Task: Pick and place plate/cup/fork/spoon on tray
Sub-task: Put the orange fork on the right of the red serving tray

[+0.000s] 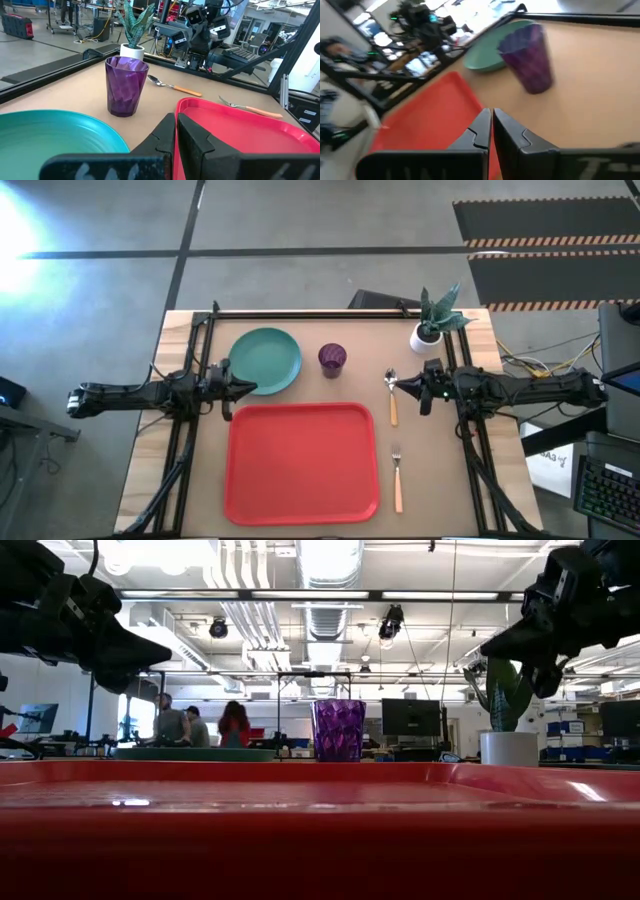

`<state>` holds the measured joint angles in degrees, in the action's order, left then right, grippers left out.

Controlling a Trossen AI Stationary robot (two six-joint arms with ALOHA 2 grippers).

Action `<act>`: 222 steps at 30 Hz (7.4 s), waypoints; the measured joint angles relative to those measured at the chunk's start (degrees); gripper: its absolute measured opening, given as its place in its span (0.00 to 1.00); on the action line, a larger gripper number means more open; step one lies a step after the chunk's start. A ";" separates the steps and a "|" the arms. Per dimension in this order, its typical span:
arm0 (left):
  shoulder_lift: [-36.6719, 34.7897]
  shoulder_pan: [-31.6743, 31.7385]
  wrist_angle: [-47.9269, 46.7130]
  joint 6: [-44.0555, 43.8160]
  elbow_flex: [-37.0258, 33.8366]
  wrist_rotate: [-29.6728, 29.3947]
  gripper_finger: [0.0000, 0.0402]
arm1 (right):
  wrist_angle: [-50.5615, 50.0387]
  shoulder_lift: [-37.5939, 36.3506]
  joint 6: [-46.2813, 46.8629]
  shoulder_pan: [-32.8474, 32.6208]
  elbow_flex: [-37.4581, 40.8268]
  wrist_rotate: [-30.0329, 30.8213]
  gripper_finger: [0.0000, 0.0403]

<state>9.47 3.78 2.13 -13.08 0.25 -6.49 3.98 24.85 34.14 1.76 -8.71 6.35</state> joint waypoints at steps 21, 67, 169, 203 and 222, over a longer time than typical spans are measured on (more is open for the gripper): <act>0.04 0.01 0.07 0.00 0.00 0.00 0.00 | -0.20 40.74 -11.91 -8.33 -29.65 -10.01 0.06; 0.64 0.00 0.37 0.02 0.00 0.01 0.00 | -70.99 64.46 38.07 -34.73 -66.05 -9.37 0.40; 0.99 -0.01 0.38 0.01 0.00 0.01 0.00 | -62.70 92.38 82.56 -38.61 -83.71 24.58 0.04; 0.95 -0.01 0.38 0.01 0.00 0.01 0.00 | -59.12 92.40 76.71 -33.96 -78.12 20.48 0.03; 1.01 -0.01 0.39 0.02 0.00 0.01 0.00 | -55.49 92.49 74.73 -33.59 -77.83 22.14 0.27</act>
<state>10.48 3.77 2.52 -13.06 0.25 -6.48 -51.52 117.34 108.86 -31.83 -86.54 28.49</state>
